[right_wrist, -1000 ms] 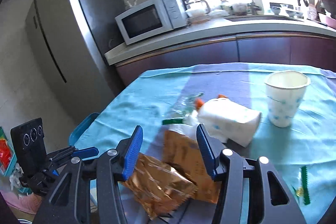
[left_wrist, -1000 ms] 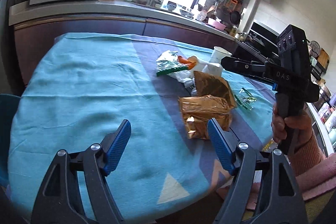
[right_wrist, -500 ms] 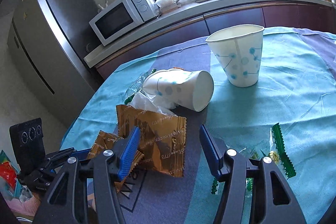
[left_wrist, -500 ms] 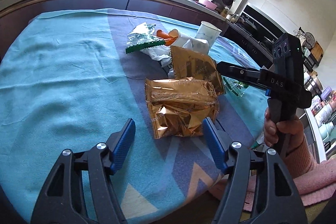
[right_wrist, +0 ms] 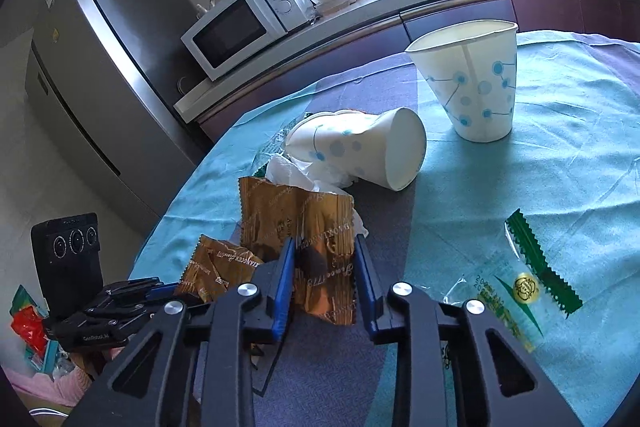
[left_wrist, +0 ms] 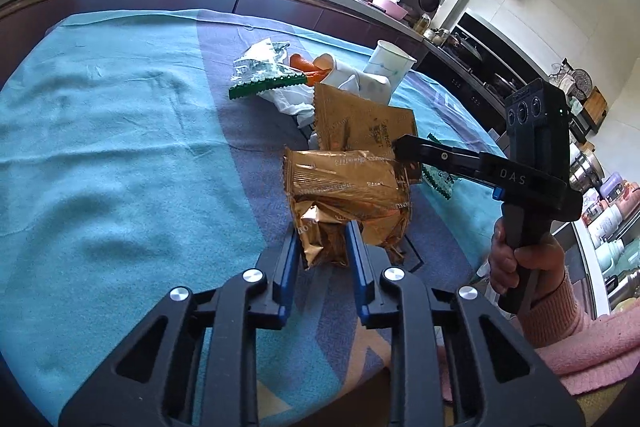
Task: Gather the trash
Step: 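Grasp a gold wrapper with the left gripper while the right grasps a brown wrapper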
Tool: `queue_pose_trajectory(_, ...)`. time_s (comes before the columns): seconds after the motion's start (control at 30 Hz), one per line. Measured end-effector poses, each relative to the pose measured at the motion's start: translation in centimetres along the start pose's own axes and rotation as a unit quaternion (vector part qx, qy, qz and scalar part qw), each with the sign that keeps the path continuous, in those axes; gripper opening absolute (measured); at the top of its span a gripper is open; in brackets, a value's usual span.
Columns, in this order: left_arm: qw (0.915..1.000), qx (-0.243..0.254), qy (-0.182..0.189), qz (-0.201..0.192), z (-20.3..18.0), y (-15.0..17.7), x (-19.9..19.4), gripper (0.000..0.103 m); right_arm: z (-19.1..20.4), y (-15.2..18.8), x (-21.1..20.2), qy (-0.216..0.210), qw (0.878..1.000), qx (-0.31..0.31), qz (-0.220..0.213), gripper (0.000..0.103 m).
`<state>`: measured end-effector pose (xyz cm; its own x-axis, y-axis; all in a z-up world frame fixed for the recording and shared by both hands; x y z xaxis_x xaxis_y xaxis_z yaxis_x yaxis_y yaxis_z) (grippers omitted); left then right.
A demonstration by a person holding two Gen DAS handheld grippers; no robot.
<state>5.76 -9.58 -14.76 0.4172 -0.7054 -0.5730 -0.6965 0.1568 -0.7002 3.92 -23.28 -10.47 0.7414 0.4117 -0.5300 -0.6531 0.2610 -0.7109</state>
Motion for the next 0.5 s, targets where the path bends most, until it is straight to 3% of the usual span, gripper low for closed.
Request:
queue_pose_trajectory(0.1,1.0,0.0,-0.004,-0.006,0.2,-0.2,-0.4,0.011,0.8,-0.1,-0.4,-0.005,1.0,-0.014,-0.005,0.018)
queue_pose_trajectory(0.5,0.9987,-0.002,-0.034,-0.037,1.6,-0.6,-3.6,0.01,3.5,-1.2,-1.7,-0.026,0.998,-0.046,-0.022,0.011)
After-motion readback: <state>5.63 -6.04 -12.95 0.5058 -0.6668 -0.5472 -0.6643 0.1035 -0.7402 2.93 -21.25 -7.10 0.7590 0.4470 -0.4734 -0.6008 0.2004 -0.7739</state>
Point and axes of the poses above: each gripper's, at about its wrist camera, not at the fingertips, and x roughly the way its jaws point, z to its left, y to its underside, the point moved 10 cm from there along x, roughly the way its jaws point, and after that the axes turned 5 degrees about -z, right-handed, at the moved point
